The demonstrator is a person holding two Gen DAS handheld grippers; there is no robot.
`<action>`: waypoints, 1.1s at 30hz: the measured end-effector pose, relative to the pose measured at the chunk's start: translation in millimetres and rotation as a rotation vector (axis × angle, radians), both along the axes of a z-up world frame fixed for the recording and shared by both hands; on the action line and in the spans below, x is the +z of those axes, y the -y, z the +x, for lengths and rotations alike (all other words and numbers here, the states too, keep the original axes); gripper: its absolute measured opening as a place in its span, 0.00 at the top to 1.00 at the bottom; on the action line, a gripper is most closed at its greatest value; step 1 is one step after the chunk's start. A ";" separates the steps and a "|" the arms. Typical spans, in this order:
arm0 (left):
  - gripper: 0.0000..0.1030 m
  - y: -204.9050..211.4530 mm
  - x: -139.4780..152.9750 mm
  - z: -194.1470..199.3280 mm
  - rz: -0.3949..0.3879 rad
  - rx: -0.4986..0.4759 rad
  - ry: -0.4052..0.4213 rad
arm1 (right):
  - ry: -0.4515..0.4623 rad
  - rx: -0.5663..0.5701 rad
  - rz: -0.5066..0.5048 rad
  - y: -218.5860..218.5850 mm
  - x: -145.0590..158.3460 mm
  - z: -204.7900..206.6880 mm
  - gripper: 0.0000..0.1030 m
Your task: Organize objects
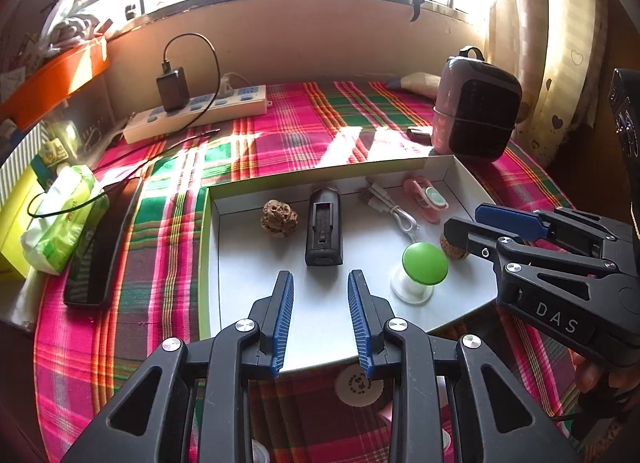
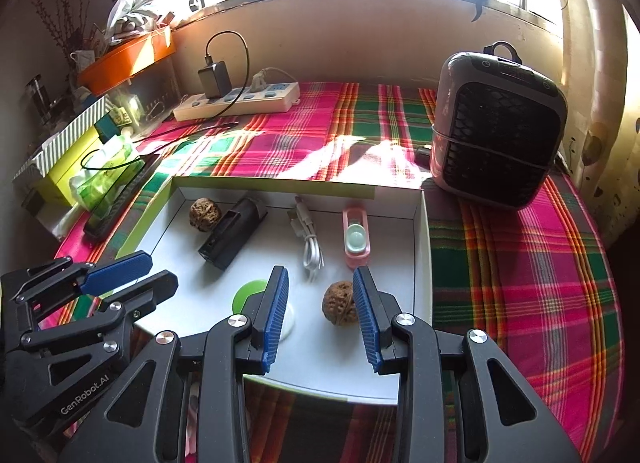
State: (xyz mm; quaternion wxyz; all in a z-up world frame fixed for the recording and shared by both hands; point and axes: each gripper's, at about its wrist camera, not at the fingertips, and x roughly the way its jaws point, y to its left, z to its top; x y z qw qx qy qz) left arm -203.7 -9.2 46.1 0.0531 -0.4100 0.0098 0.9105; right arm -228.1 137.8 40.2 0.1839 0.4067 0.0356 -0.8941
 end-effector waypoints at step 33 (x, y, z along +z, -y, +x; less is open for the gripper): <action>0.70 71.0 -5.5 89.8 0.089 0.102 -0.019 | -0.017 0.147 -0.037 17.8 -14.4 94.6 0.57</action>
